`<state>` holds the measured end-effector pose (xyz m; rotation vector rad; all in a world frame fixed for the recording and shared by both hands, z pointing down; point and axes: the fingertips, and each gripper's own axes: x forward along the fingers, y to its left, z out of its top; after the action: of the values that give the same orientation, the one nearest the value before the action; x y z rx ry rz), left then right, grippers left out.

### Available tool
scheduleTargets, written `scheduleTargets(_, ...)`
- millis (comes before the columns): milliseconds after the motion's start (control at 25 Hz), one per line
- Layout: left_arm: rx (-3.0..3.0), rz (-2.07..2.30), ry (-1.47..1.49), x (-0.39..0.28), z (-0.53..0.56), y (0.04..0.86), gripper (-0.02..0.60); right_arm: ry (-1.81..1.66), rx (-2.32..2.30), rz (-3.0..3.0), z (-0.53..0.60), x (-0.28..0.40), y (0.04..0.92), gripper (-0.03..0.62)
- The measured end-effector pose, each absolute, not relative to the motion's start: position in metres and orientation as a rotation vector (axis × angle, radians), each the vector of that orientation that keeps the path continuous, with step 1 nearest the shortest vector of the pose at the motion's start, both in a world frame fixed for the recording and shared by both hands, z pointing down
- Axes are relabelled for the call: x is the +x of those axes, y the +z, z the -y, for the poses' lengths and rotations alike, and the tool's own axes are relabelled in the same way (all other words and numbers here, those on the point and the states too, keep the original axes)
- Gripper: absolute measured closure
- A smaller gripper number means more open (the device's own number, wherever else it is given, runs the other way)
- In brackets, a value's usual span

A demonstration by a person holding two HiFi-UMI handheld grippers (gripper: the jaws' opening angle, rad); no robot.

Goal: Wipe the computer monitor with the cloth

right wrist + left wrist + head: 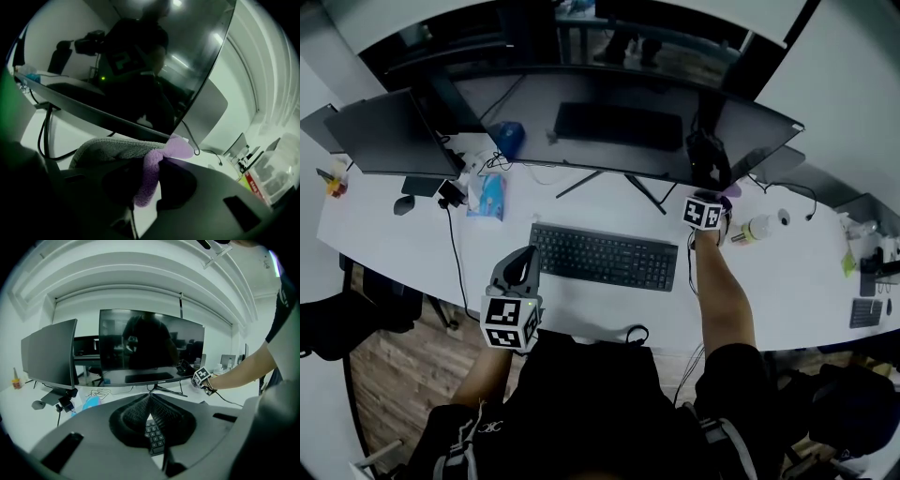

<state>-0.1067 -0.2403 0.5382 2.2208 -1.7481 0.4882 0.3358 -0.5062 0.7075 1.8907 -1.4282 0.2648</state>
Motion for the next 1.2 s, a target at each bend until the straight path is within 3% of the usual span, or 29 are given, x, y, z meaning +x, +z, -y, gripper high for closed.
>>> scheduleTargets(1200,2.201,1.830,0.443,-0.190,0.226,0.515,0.568,0.519,1.899,1.805,0.499,0.189,0.698,0.503)
